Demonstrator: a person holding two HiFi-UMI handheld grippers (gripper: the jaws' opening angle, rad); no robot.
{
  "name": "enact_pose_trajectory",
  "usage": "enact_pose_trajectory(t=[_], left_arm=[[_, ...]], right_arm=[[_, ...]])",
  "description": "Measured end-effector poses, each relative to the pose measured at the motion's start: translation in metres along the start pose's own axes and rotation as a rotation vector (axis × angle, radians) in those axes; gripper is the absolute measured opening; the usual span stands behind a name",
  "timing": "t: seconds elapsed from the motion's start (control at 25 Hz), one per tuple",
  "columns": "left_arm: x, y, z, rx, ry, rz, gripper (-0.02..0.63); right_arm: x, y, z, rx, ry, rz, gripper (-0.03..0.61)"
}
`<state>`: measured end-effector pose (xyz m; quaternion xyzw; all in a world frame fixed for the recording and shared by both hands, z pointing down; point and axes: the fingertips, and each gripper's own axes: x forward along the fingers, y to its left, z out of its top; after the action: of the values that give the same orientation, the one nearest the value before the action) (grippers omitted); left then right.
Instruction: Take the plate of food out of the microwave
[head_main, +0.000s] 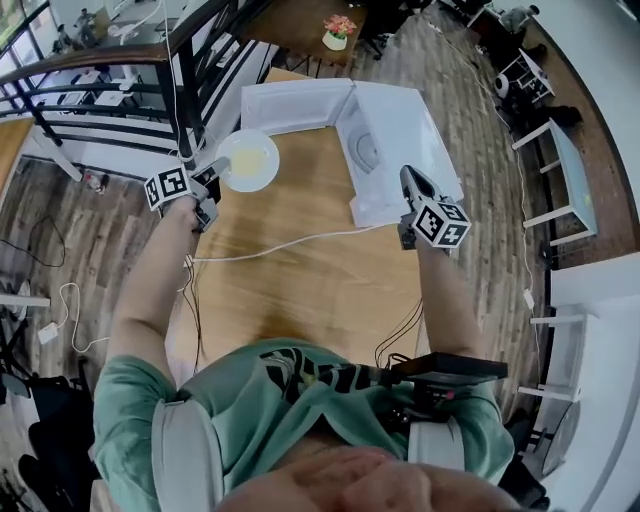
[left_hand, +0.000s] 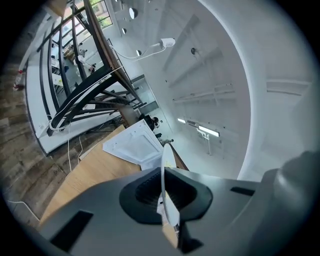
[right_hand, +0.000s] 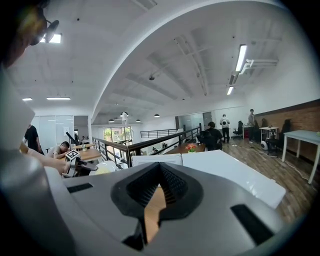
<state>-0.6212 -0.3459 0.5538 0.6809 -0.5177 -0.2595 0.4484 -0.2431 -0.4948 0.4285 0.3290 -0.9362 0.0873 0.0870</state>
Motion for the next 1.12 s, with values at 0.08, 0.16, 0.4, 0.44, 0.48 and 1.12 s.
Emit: enact_pose_trajectory(t=[0.08, 0.16, 0.4, 0.44, 0.48, 1.12], left_arm=[[-0.02, -0.001, -0.002, -0.004, 0.015, -0.012, 0.015], [-0.039, -0.002, -0.007, -0.003, 0.036, -0.028, 0.015], [-0.101, -0.012, -0.046, -0.013, 0.102, -0.062, 0.015], [-0.112, -0.013, -0.053, -0.03, 0.101, -0.074, 0.015], [-0.122, -0.016, -0.059, -0.056, 0.093, -0.097, 0.015], [-0.161, -0.12, -0.278, -0.161, -0.009, -0.055, 0.015]], right_arm=[[-0.016, 0.014, 0.002, -0.006, -0.003, -0.014, 0.006], [-0.035, 0.027, 0.004, -0.008, -0.013, -0.037, 0.006], [-0.093, 0.072, 0.004, 0.053, -0.082, -0.084, 0.006], [-0.103, 0.078, 0.0, 0.063, -0.09, -0.09, 0.006], [-0.111, 0.082, -0.003, 0.071, -0.097, -0.096, 0.006], [-0.275, 0.038, -0.068, -0.016, -0.051, 0.065, 0.006]])
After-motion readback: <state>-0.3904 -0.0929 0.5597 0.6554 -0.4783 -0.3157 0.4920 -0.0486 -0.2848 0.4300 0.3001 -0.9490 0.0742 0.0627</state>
